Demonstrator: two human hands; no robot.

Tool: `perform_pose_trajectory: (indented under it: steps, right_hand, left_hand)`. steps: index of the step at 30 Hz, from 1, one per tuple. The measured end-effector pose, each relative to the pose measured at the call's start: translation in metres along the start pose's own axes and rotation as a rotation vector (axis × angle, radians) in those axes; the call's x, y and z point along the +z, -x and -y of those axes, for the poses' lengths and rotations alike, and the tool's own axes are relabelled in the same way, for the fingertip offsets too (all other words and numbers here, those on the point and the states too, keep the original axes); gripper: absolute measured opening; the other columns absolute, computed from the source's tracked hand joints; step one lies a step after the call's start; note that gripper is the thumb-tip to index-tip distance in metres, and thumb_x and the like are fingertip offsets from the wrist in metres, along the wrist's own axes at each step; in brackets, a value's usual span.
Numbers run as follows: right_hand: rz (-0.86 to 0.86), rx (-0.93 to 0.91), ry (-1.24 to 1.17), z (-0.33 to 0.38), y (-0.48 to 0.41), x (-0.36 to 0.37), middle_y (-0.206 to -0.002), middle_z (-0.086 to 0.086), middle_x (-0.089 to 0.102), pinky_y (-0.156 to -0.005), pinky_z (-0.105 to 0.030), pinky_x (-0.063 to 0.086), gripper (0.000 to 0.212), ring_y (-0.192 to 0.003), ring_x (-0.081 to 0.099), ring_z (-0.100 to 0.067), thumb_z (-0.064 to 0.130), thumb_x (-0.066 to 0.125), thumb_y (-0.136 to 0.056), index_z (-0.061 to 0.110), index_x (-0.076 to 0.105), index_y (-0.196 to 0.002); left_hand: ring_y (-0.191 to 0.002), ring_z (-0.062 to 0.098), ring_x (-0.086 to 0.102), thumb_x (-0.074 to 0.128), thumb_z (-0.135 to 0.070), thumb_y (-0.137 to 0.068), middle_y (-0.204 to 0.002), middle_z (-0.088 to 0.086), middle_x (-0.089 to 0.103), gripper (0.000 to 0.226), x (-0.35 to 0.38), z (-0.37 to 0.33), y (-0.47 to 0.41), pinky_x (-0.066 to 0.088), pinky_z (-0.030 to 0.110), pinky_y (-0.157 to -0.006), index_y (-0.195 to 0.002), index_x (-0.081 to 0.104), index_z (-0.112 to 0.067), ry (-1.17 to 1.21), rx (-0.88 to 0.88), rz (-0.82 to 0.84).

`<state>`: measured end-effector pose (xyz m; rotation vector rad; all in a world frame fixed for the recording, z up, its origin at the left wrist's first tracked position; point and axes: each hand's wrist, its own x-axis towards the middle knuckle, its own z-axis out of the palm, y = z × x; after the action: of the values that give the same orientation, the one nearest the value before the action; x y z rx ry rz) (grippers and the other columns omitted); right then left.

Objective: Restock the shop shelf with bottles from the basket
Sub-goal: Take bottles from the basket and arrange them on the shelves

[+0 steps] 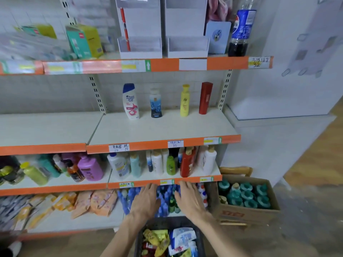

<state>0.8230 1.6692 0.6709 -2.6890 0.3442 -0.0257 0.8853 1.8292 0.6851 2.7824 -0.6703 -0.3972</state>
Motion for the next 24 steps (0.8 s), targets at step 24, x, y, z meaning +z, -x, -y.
perform_pose_trajectory:
  steps: [24]
  right_hand:
    - [0.265, 0.295, -0.052, -0.061, -0.04, 0.171, -0.119, -0.004, 0.063, -0.082, -0.033, 0.046, 0.023, -0.11, 0.059, -0.024, 0.028, 0.049, -0.099, 0.018, 0.057, -0.118]
  left_hand:
    - [-0.117, 0.029, 0.053, 0.047, -0.022, -0.093, -0.128, 0.006, 0.051, 0.034, 0.146, 0.094, -0.07, 0.046, 0.042, -0.09, -0.126, 0.045, -0.016, 0.065, -0.064, 0.242]
